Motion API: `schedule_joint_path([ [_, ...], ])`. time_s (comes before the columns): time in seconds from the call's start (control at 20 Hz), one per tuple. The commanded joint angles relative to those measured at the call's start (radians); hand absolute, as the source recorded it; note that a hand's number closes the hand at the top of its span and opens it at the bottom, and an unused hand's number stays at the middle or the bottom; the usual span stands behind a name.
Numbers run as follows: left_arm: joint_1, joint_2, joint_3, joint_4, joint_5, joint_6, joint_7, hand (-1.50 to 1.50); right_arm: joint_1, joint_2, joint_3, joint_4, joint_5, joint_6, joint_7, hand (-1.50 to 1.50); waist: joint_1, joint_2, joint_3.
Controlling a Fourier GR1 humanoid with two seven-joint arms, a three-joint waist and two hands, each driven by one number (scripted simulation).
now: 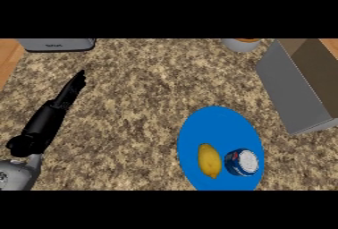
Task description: Pick the can from the plate and place it in the cardboard box
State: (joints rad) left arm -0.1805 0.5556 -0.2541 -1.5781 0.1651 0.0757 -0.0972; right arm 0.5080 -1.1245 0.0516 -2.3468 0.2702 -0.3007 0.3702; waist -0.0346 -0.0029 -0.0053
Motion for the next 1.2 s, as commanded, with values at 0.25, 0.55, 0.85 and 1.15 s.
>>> schedule_joint_path([
  [0.25, -0.083, -0.033, -0.012, 0.027, -0.005, -0.041, 0.031, 0.0, -0.125, -0.144, 0.183, -0.224, 0.096, 0.218, 0.511, -1.5, 0.052, 0.009, 0.0],
  [0.55, -0.098, -0.059, -0.023, 0.074, -0.036, -0.054, -0.014, 0.0, -0.359, -0.103, 0.353, -0.21, 0.03, 0.33, 0.769, -1.5, 0.082, 0.013, 0.0],
  [0.85, -0.097, -0.079, -0.006, 0.124, -0.047, -0.066, -0.043, 0.0, -0.582, 0.063, 0.539, -0.147, 0.039, 0.411, 0.949, -1.5, 0.074, 0.011, 0.0],
  [1.15, -0.066, -0.084, 0.005, 0.059, -0.054, -0.052, -0.002, 0.0, -0.682, 0.21, 0.693, 0.051, 0.194, 0.425, 0.968, -1.5, 0.06, 0.002, 0.003],
])
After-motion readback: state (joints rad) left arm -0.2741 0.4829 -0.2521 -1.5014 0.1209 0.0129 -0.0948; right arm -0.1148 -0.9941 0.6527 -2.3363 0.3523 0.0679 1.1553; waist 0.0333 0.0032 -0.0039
